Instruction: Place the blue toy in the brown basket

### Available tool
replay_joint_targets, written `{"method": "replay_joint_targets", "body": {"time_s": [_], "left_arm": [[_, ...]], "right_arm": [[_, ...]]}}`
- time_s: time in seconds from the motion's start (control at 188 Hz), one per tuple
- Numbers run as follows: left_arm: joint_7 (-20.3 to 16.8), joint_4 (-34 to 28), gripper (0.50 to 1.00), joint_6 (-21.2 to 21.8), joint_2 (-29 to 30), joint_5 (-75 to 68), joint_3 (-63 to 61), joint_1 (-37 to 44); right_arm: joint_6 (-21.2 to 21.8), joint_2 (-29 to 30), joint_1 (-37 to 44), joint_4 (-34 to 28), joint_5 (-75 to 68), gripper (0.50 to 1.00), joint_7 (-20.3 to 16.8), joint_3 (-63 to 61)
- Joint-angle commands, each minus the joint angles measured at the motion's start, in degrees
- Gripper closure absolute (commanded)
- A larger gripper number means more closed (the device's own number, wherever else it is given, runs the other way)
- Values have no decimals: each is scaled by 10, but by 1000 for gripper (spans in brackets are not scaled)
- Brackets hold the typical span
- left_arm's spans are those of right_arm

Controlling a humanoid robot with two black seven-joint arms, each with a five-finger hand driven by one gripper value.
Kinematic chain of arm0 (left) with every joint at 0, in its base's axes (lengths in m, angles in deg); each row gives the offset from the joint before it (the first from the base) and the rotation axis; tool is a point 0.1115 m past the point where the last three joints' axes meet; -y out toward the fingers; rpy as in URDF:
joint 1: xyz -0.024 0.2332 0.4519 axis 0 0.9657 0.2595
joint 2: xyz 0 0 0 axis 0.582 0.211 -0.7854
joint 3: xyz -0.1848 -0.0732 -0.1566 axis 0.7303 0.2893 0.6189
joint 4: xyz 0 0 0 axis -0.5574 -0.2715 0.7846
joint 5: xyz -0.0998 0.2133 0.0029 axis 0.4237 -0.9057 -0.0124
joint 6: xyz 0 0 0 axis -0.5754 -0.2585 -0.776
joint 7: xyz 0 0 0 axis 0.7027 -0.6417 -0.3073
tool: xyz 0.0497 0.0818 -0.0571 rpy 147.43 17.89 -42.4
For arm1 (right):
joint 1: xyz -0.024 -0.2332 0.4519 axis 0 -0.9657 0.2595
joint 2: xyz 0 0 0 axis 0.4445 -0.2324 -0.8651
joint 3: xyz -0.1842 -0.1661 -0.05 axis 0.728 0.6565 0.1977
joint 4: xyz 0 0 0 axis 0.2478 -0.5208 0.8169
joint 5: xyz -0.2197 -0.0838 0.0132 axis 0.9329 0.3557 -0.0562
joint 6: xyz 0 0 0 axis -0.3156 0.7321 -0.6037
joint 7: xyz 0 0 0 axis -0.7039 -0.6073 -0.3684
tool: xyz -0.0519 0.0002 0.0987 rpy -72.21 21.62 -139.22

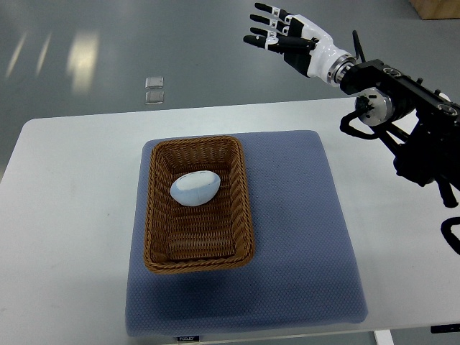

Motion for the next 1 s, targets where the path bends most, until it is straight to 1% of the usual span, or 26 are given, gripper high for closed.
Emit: {"method": "replay_joint_targets", "body": {"time_s": [0.0, 0.08, 0.186, 0.319, 0.441, 0.559, 0.702, 0.92, 0.995], "left_arm": [[0, -1, 500, 0, 0, 0, 0, 0], [0, -2, 500, 0, 0, 0, 0, 0], [0, -2, 500, 0, 0, 0, 0, 1], [0, -2, 500, 0, 0, 0, 0, 1], [0, 0, 500, 0, 0, 0, 0, 1], [0, 0, 500, 0, 0, 0, 0, 1], [0, -1, 500, 0, 0, 0, 0, 1], [0, -2, 500, 0, 0, 0, 0, 1], [0, -2, 500, 0, 0, 0, 0, 1]], "right_arm": [[1, 25, -34, 24, -41, 593, 22, -49], [2, 47, -59, 50, -80, 593, 36, -98], [4, 63, -87, 61, -129, 593, 36, -139], [10, 75, -113, 61, -164, 591, 39, -145], [13, 83, -128, 61, -175, 591, 53, -145], [32, 83, -147, 61, -174, 589, 65, -144], [44, 83, -162, 62, -174, 589, 65, -144], [84, 83, -182, 61, -174, 589, 65, -144], [89, 84, -183, 61, -174, 587, 66, -143]]}}
